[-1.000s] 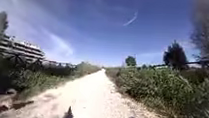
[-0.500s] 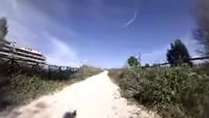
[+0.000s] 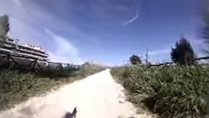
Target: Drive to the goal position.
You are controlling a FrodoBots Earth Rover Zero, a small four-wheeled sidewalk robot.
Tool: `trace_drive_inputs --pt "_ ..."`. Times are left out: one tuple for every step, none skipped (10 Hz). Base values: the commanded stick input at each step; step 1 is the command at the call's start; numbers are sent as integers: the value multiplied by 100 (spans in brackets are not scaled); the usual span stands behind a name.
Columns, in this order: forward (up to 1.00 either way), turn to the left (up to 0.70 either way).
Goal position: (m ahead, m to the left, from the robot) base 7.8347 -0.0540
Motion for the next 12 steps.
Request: trace_drive_inputs --pt "70 0" --pt "70 0" --pt "70 0" --pt "70 0" --pt "70 0" --pt "70 0" --pt "70 0" --pt "70 0" --pt "70 0" --pt "70 0" --pt "70 0" --pt "70 0"
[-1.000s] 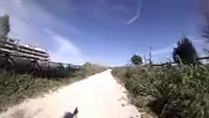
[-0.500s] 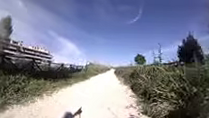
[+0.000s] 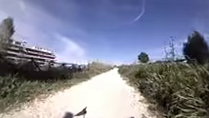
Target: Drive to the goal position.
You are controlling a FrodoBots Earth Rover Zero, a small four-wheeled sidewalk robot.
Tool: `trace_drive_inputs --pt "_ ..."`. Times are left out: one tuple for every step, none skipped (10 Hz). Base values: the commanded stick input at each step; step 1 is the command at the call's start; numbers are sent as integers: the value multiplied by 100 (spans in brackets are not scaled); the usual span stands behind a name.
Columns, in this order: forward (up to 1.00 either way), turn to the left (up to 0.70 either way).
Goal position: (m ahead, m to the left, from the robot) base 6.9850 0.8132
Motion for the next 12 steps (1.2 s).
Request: trace_drive_inputs --pt "70 0" --pt "70 0" --pt "70 0" --pt "70 0" --pt "70 -15" --pt "70 -35" --pt "70 -35" --pt "70 -35" --pt "70 -35" --pt "70 -25" --pt "70 0" --pt "70 0"
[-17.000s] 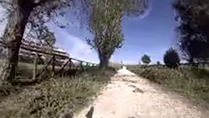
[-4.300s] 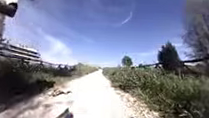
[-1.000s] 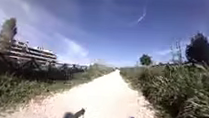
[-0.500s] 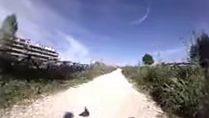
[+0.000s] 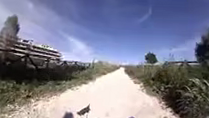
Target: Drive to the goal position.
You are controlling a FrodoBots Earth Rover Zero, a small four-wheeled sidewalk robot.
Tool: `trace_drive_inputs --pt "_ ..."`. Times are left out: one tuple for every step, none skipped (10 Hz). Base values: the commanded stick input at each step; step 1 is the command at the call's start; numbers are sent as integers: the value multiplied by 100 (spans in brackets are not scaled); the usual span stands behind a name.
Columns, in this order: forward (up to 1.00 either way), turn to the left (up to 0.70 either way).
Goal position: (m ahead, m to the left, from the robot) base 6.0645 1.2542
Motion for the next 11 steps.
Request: trace_drive_inputs --pt "70 0" --pt "70 0" --pt "70 0" --pt "70 0" --pt "70 0" --pt "70 0" --pt "70 0" --pt "70 0" --pt "70 0" --pt "70 0" --pt "70 0"
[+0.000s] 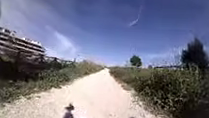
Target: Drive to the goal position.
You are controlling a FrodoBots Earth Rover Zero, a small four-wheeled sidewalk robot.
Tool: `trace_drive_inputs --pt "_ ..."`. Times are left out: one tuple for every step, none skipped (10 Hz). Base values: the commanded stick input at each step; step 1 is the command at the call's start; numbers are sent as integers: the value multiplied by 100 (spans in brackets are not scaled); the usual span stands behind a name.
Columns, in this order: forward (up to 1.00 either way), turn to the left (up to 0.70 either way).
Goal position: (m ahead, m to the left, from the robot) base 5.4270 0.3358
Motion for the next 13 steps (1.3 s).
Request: trace_drive_inputs --pt "70 0" --pt "70 0" --pt "70 0" --pt "70 0" --pt "70 0" --pt "70 0" --pt "70 -12" --pt "70 -35" --pt "70 -35" --pt "70 -35" --pt "70 -35" --pt "70 -25" --pt "70 0"
